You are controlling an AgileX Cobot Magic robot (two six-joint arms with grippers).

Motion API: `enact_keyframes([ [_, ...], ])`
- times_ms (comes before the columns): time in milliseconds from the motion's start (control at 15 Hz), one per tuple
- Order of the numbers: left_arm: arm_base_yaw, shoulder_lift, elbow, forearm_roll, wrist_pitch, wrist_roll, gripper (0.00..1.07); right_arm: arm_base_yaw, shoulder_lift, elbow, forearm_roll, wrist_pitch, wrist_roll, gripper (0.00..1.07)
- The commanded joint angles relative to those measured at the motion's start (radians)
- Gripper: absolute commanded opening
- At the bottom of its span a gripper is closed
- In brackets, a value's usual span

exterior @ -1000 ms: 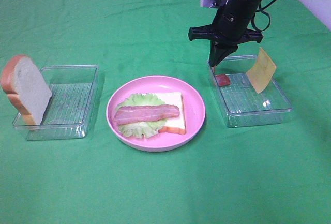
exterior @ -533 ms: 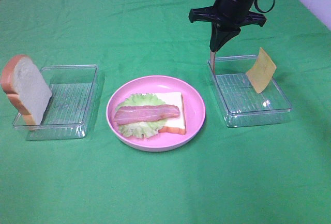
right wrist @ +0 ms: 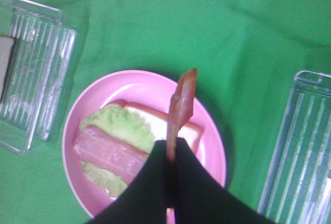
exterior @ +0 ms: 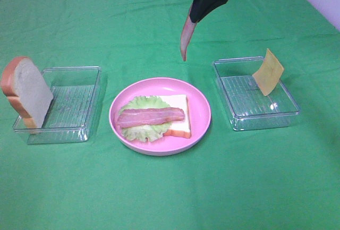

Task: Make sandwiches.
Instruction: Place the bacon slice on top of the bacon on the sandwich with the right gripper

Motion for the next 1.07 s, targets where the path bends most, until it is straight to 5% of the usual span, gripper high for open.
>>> enact_keyframes([
  [67,-0.003,-0.007,0.001,0.000,-0.013,-0.003,0.76,0.069,-0.028,-0.001,0.013,0.075,-0.017,0.00],
  [267,-0.003,-0.007,0.001,0.000,-0.013,-0.003,0.76,0.134,-0.029,0.020,0.074,0.075,-0.022,0.00],
  [733,-0.003,-0.007,0.001,0.000,-0.013,-0.003,0.76,0.215,-0.034,0.261,0.356,0.033,-0.194,0.00],
  [1067,-0.003,-0.007,0.001,0.000,-0.013,-0.003,0.76,0.230,0.027,0.278,0.345,-0.109,-0.181,0.00],
])
